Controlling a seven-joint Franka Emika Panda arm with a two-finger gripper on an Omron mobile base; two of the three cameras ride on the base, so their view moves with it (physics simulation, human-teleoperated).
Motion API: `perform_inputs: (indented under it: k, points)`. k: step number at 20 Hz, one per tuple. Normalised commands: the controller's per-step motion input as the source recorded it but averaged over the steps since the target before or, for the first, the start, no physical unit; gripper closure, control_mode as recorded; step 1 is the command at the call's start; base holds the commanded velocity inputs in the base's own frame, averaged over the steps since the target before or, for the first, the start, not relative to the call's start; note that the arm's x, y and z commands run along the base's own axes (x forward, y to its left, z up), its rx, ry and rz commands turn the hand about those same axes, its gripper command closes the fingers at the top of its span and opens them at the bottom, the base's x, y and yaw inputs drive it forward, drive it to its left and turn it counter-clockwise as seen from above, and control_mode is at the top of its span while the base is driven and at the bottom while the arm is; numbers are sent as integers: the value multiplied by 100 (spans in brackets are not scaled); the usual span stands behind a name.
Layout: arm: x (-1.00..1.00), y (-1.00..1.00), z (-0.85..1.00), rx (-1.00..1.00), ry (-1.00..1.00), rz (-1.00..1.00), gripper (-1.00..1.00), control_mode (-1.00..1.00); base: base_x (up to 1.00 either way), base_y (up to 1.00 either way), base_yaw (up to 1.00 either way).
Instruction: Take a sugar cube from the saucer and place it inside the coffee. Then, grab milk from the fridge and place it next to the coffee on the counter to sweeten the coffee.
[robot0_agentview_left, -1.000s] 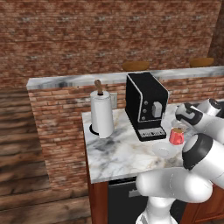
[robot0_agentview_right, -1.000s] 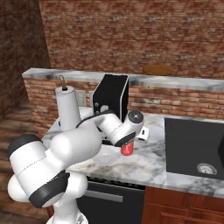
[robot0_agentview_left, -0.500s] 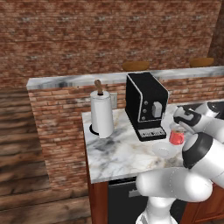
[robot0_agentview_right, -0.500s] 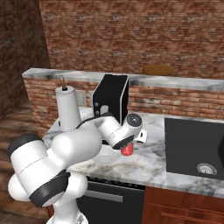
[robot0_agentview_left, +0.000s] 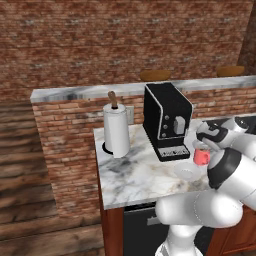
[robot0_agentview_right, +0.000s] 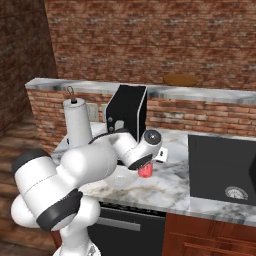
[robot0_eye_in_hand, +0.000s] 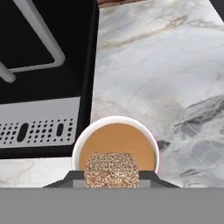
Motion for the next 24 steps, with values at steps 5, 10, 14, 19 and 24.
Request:
perform_inputs:
  k: [5, 10, 14, 19, 24]
  points:
    - [5, 0, 0, 0, 0, 0, -100, -100, 0, 0, 0]
    - [0, 0, 0, 0, -4, 0, -100, -100, 0, 0, 0]
    - [0, 0, 0, 0, -8, 0, -100, -100, 0, 0, 0]
    - [0, 2, 2, 0, -9, 0, -100, -100, 0, 0, 0]
    - [0, 6, 10, 0, -8, 0, -100, -100, 0, 0, 0]
